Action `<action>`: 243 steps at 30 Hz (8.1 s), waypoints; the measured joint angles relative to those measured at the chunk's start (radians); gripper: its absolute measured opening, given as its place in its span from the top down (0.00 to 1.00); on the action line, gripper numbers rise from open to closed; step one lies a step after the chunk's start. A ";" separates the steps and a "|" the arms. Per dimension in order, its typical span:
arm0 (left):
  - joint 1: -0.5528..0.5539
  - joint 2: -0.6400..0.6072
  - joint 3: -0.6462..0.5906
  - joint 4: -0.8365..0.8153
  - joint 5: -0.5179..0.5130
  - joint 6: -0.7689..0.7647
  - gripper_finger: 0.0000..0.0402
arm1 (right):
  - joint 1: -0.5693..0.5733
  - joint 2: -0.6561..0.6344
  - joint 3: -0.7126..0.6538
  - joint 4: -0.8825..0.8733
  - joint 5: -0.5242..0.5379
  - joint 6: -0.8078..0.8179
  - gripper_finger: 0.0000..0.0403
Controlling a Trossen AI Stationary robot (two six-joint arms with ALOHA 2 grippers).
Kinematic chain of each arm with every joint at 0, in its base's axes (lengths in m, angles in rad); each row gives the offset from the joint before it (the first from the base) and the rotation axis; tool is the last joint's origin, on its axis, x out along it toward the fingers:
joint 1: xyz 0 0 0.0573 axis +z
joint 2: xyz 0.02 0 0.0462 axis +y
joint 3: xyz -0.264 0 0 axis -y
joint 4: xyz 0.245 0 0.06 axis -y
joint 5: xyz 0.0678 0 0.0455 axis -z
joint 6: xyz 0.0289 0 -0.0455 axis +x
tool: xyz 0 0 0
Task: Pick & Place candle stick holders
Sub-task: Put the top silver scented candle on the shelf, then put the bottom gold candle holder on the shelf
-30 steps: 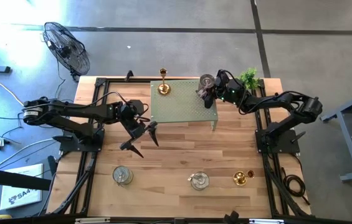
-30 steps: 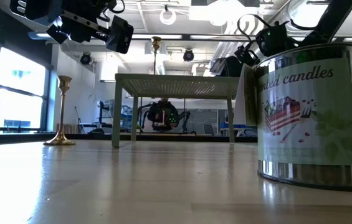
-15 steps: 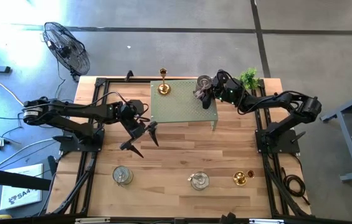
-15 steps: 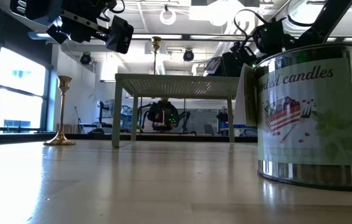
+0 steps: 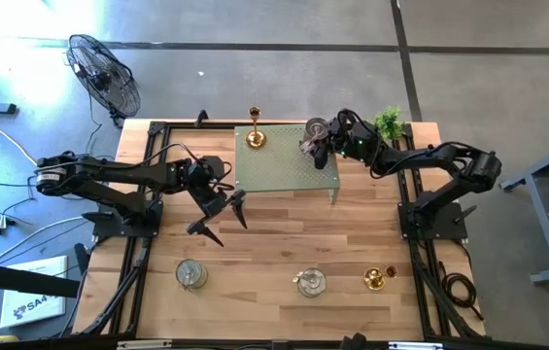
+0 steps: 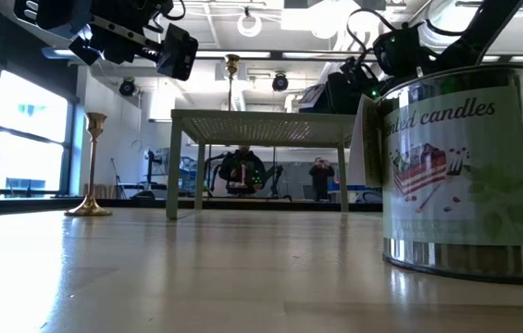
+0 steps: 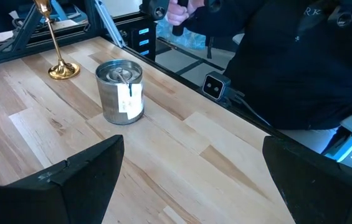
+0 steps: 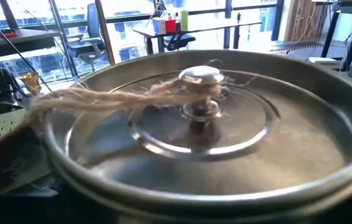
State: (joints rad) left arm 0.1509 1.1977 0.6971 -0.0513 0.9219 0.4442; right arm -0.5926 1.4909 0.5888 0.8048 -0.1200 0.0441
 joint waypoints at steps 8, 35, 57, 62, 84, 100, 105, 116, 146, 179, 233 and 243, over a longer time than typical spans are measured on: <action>0.000 0.000 0.000 0.000 0.000 0.000 0.06 | 0.000 -0.081 0.000 0.000 -0.006 0.000 0.06; 0.000 0.000 0.000 -0.002 -0.027 -0.004 0.06 | 0.111 -0.441 0.000 -0.191 0.069 -0.116 0.06; 0.000 0.000 0.000 -0.028 -0.070 -0.032 0.06 | 0.385 -0.835 0.030 -0.887 0.187 -0.017 0.05; -0.001 0.000 0.000 -0.026 -0.118 -0.090 0.06 | 0.500 -0.823 0.126 -1.098 0.265 0.076 0.05; -0.001 0.000 0.000 -0.025 -0.201 -0.161 0.06 | 0.918 -0.450 0.645 -2.029 0.462 0.907 0.06; -0.001 0.000 0.000 -0.025 -0.206 -0.165 0.06 | 1.069 -0.162 0.912 -2.371 0.229 1.383 0.06; -0.001 0.000 0.000 -0.023 -0.255 -0.214 0.06 | 1.112 -0.111 0.919 -2.375 0.134 1.525 0.06; -0.001 0.000 0.000 0.006 -0.305 -0.214 0.06 | 1.225 -0.083 0.919 -2.376 0.091 1.866 0.05; -0.001 0.000 0.000 0.012 -0.550 -0.245 0.06 | 1.355 0.076 0.919 -2.357 0.051 2.065 0.05; -0.001 0.001 0.000 0.005 -0.521 -0.296 0.06 | 1.388 0.074 0.736 -2.181 0.055 2.003 0.05; -0.002 0.000 0.000 -0.012 -0.468 -0.330 0.06 | 1.388 0.073 0.737 -2.235 0.084 1.989 0.68; -0.001 0.000 0.001 -0.015 -0.441 -0.341 0.06 | 1.369 0.078 0.737 -2.236 0.167 1.911 0.67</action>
State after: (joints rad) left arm 0.1497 1.1973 0.6979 -0.0663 0.4811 0.1029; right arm 0.7764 1.5692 1.3262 -1.4309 0.0472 1.9548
